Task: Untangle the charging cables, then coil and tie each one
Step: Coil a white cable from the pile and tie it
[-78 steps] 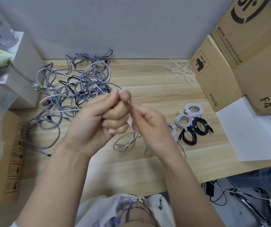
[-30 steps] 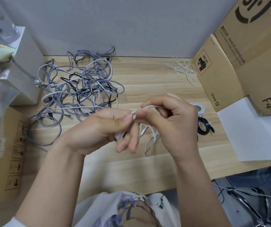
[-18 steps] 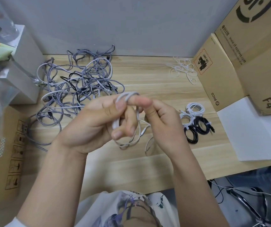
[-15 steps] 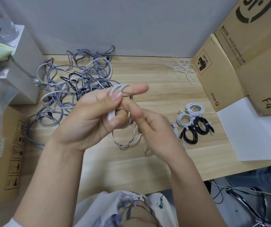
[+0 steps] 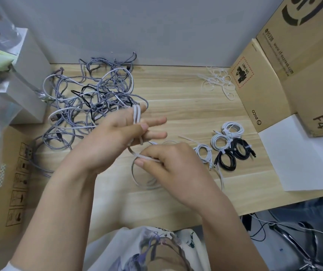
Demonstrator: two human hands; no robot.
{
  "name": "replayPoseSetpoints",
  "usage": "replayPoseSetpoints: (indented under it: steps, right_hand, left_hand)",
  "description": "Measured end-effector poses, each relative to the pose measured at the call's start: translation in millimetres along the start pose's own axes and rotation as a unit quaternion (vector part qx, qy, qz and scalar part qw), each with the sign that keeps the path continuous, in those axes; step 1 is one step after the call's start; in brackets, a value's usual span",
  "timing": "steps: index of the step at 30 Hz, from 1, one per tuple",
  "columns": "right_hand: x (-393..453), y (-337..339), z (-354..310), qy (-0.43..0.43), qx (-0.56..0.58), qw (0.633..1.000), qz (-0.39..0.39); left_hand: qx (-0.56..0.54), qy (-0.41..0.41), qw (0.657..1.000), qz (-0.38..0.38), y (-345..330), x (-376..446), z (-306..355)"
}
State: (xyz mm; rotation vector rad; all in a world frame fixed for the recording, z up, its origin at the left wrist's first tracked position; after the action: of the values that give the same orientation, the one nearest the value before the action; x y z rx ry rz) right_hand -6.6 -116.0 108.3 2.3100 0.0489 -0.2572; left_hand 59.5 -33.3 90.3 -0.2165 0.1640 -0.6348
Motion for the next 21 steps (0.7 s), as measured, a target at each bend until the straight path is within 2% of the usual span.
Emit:
replayPoseSetpoints:
  steps: [4, 6, 10, 12, 15, 18, 21]
  right_hand:
    - [-3, 23, 2, 0.013, 0.093, 0.991, 0.096]
    - [-5, 33, 4, 0.023, 0.14, 0.98, 0.137]
    - [-10, 52, 6, 0.023, 0.251, 0.947, 0.2]
    - [-10, 56, 9, 0.015, 0.329, 0.923, 0.2]
    - [-7, 53, 15, -0.003, 0.301, 0.928, 0.218]
    - [2, 38, 17, -0.002, 0.296, 0.937, 0.185]
    - [8, 21, 18, -0.015, 0.332, 0.932, 0.146]
  left_hand:
    - [0.086, 0.045, 0.99, -0.1, -13, -5, -4]
    - [0.065, 0.037, 0.985, -0.154, -23, -7, -1]
    - [0.007, 0.023, 0.983, -0.181, -21, -10, -3]
    - [-0.049, 0.013, 0.973, -0.225, -25, -14, -3]
    - [-0.163, 0.032, 0.941, -0.294, -34, -18, 0]
    - [-0.26, 0.027, 0.912, -0.317, -35, -17, 5]
    - [-0.321, -0.011, 0.892, -0.317, -37, -15, 14]
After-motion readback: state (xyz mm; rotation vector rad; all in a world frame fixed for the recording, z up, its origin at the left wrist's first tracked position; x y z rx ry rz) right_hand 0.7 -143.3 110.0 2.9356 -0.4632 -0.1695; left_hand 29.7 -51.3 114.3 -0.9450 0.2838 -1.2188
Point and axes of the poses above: each hand's wrist, its own x-axis towards the middle knuckle, its own y-axis out of the back of the hand, z = x × y, the point moved 6 cm from there along x, towards the middle knuckle, and after that the axes turned 11 degrees about -y, right-handed, at the moved point
